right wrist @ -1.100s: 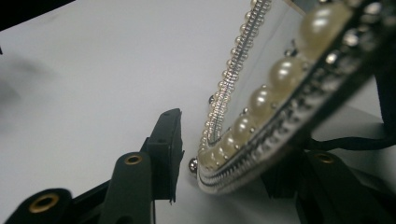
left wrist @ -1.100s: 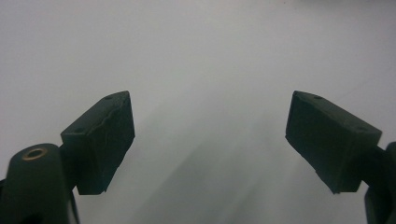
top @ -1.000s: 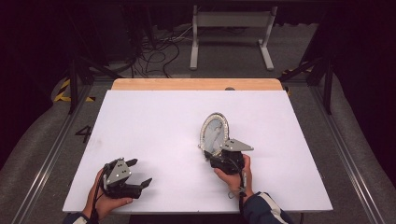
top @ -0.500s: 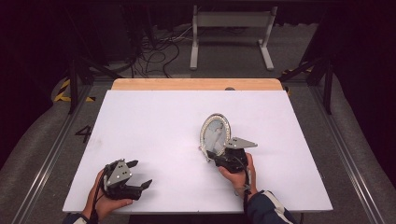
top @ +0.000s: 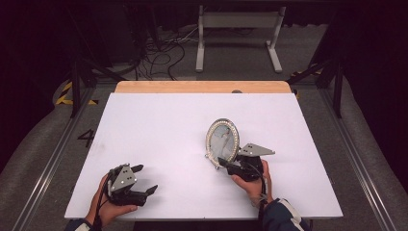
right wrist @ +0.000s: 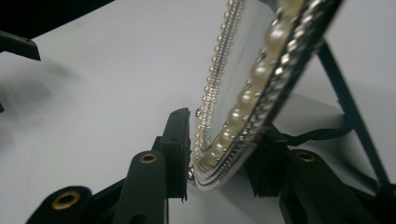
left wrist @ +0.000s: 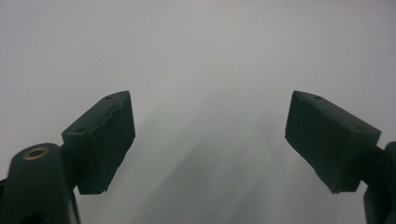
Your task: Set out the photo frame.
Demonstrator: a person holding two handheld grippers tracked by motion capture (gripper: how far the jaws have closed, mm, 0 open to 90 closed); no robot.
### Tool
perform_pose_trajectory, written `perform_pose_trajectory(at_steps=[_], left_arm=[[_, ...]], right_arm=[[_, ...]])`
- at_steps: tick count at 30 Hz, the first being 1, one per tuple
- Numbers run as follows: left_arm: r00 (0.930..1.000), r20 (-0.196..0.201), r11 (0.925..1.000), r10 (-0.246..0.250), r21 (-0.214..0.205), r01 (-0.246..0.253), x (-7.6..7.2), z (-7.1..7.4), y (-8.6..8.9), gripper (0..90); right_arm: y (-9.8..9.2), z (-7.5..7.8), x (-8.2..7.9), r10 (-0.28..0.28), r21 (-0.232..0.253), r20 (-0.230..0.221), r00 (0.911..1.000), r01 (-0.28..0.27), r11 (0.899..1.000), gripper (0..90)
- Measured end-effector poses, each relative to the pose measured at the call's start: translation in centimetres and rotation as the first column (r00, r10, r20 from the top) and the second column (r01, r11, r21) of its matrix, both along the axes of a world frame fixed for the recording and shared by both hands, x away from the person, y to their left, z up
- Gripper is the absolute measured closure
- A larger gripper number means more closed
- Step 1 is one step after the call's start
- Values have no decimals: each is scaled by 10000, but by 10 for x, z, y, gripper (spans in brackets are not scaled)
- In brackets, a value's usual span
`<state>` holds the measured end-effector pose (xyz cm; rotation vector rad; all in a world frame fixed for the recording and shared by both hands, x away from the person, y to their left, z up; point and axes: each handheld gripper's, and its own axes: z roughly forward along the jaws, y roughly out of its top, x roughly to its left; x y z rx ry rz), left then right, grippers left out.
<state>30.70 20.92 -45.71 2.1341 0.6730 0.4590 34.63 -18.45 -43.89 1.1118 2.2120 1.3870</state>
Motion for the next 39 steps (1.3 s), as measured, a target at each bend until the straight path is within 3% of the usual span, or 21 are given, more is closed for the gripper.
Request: perform_pose_trajectory(at_steps=[6, 9, 12, 15, 16, 17, 21, 22, 24, 26, 29, 31, 32, 34, 38, 39], left_arm=[[9989, -255, 9977, -400, -549, 386, 32, 9, -14, 151], [9967, -348, 9942, -738, -804, 708, 53, 14, -27, 134], [9923, -546, 9886, -1109, -1085, 1045, 74, 17, -46, 131], [9888, -289, 9827, -1461, -1194, 1417, 89, 17, -69, 146], [9868, -215, 9802, -1606, -1210, 1569, 99, 17, -86, 148], [9868, -215, 9802, -1606, -1210, 1569, 99, 17, -86, 153], [9773, -370, 9655, -2088, -1667, 2000, 123, 16, -119, 159], [9773, -370, 9655, -2088, -1667, 2000, 123, 16, -119, 149], [9739, -542, 9579, -2206, -2000, 2058, 132, 16, -130, 149], [9705, -730, 9573, -2298, -1968, 2118, 138, 15, -139, 140], [9668, -712, 9564, -2455, -1808, 2295, 144, 10, -149, 141], [9607, -937, 9549, -2612, -1709, 2430, 147, 5, -154, 141], [9538, -1168, 9514, -2768, -1728, 2550, 149, 2, -156, 119], [9436, -1383, 9425, -3009, -1943, 2721, 151, 1, -158, 111], [9367, -1242, 9292, -3273, -2224, 2952, 151, 6, -159, 148], [9386, -1051, 9288, -3285, -2165, 3008, 149, 8, -159, 184]], right_arm=[[-7, 8, -11, -396, 24, 566, 9976, 395, 9992, 673], [-9, 10, -16, -620, -1, 627, 9961, 621, 9981, 688], [-10, 11, -19, -742, 60, 732, 9946, 740, 9972, 723], [-11, 10, -19, -802, 238, 749, 9940, 786, 9966, 734], [-12, 10, -19, -805, 260, 738, 9940, 787, 9966, 735], [-12, 10, -19, -805, 260, 738, 9940, 787, 9966, 735], [-12, 10, -17, -688, 354, 704, 9951, 664, 9972, 738], [-12, 10, -17, -688, 354, 704, 9951, 664, 9972, 738], [-13, 10, -17, -644, 271, 727, 9953, 626, 9977, 736], [-13, 11, -18, -595, 131, 768, 9953, 586, 9982, 730], [-12, 11, -19, -732, -109, 932, 9929, 745, 9972, 666], [-14, 12, -21, -767, -48, 988, 9921, 775, 9970, 630], [-16, 14, -23, -939, 26, 1145, 9890, 943, 9955, 615], [-17, 15, -24, -1031, 132, 1235, 9870, 1023, 9947, 617], [-18, 19, -28, -1098, 270, 1642, 9803, 1067, 9939, 715], [-16, 20, -29, -1054, 184, 1767, 9786, 1038, 9944, 740]])
